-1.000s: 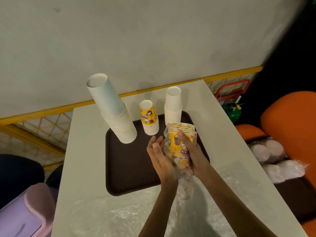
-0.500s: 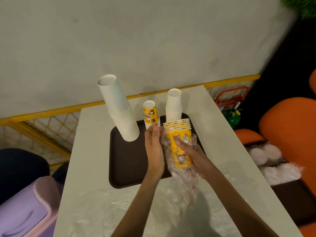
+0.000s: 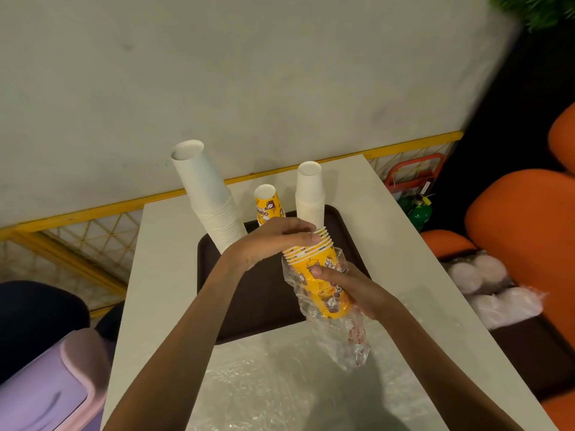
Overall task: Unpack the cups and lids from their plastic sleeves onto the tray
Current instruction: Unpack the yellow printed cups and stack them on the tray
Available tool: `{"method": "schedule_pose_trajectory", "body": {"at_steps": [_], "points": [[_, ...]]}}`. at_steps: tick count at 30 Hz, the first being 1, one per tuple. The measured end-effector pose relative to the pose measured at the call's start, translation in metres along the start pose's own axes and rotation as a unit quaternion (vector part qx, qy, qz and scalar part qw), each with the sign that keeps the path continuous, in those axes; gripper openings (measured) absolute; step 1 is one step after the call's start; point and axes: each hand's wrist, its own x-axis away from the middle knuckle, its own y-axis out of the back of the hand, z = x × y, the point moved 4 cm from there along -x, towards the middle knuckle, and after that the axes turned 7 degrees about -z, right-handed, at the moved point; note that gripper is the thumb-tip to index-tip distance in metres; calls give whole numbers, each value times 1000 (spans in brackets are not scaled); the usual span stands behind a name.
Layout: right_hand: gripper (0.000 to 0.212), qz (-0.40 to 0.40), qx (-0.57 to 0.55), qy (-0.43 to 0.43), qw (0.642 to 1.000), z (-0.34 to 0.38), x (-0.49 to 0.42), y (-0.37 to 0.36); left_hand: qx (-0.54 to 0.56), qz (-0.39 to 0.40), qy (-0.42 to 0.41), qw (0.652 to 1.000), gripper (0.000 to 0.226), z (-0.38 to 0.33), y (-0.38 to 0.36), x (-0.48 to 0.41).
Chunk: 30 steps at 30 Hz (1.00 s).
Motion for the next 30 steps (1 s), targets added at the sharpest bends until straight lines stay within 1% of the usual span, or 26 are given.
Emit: {"method": "schedule_pose_trajectory", "body": {"at_steps": [2,4,5,9,13,18,20,22,23,25,27,30], "points": [[40,-2,3,-8,1000,-1,-1,1,-11,13,0,1000,47,-1,-2,0],[20,-4,7,-20,1000,-2,-3,2,-13,17,5,1000,43,-1,-3,-1],[16,-5,7,-24,1000,-2,-3,2,-12,18,8,1000,41,-1,-3,-2],[17,-6,11,-31,999,-2,-4,3,-7,23,22,999,40,1,-3,-5],[17,-7,13,-34,999,-3,-8,4,-1,15,30,999,32,6,-1,-9],[16,-11,17,-43,999,-7,-14,3,-12,7,42,999,32,13,0,-18],[17,-19,19,-41,999,-8,-16,4,-9,-13,45,999,34,14,3,-22],[16,-24,18,-42,999,-9,-20,7,21,-52,52,997,38,17,11,-26],[15,-27,15,-45,999,-10,-20,9,44,-75,55,995,42,20,16,-28],[12,-34,6,-54,998,-11,-22,12,91,-110,56,988,63,22,25,-29],[11,-40,4,-61,997,-13,-24,16,123,-118,60,984,82,29,31,-31],[13,-48,7,-63,997,-15,-30,19,158,-105,65,980,87,43,34,-32]]}}
